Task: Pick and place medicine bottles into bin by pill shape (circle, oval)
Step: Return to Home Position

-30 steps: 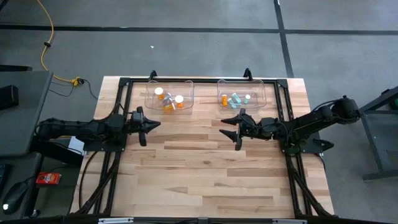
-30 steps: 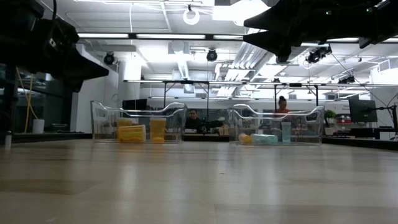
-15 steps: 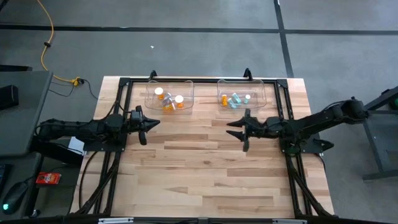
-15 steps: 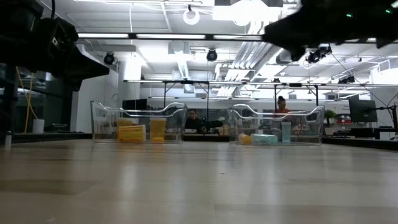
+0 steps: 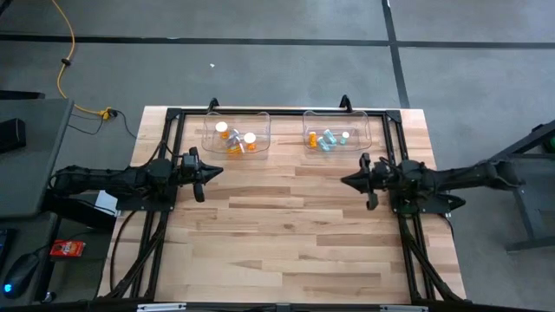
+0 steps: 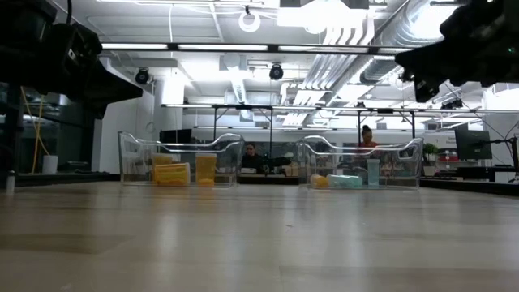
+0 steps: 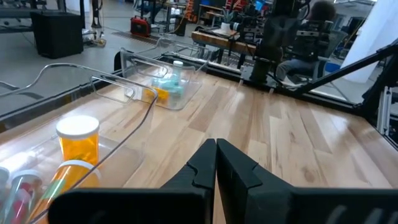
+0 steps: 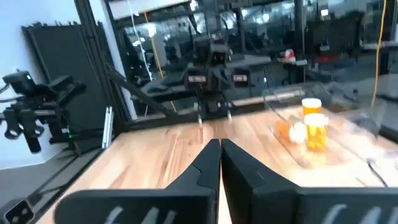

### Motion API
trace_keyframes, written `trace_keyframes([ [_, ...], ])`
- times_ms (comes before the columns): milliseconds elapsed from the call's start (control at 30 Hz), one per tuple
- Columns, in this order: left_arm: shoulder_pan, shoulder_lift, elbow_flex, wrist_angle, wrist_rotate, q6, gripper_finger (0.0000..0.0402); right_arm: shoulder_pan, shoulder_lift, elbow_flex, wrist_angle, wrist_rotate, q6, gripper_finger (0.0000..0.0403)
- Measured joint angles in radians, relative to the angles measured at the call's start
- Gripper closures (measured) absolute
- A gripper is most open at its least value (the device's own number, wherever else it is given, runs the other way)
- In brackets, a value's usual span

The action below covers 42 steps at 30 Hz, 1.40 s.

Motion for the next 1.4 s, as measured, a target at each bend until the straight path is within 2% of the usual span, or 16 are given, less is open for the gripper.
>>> trace_keyframes([
  [200, 0.0, 0.0, 0.0, 0.0, 0.0, -0.001, 0.0398, 0.003, -0.187, 0.0, -0.283, -0.006, 0.002, 0.0401],
  [500, 0.0, 0.0, 0.0, 0.0, 0.0, 0.001, 0.0398, 0.016, -0.406, 0.002, -0.484, -0.004, -0.068, 0.0402],
  [633, 0.0, 0.0, 0.0, 0.0, 0.0, 0.001, 0.0398, 0.016, -0.41, 0.002, -0.485, 0.002, -0.087, 0.0402],
  [867, -0.001, -0.007, 0.0, 0.0, 0.0, 0.0, 0.0398, 0.016, -0.398, 0.002, -0.486, 0.003, 0.041, 0.0402],
  [1167, -0.048, -0.187, 0.001, 0.002, 0.003, 0.001, 0.0398, 0.016, -0.398, 0.002, -0.487, 0.006, 0.206, 0.0402],
  [1400, -0.058, -0.187, 0.002, -0.003, 0.017, 0.0, 0.0398, 0.028, -0.418, 0.002, -0.477, 0.007, 0.216, 0.0402],
])
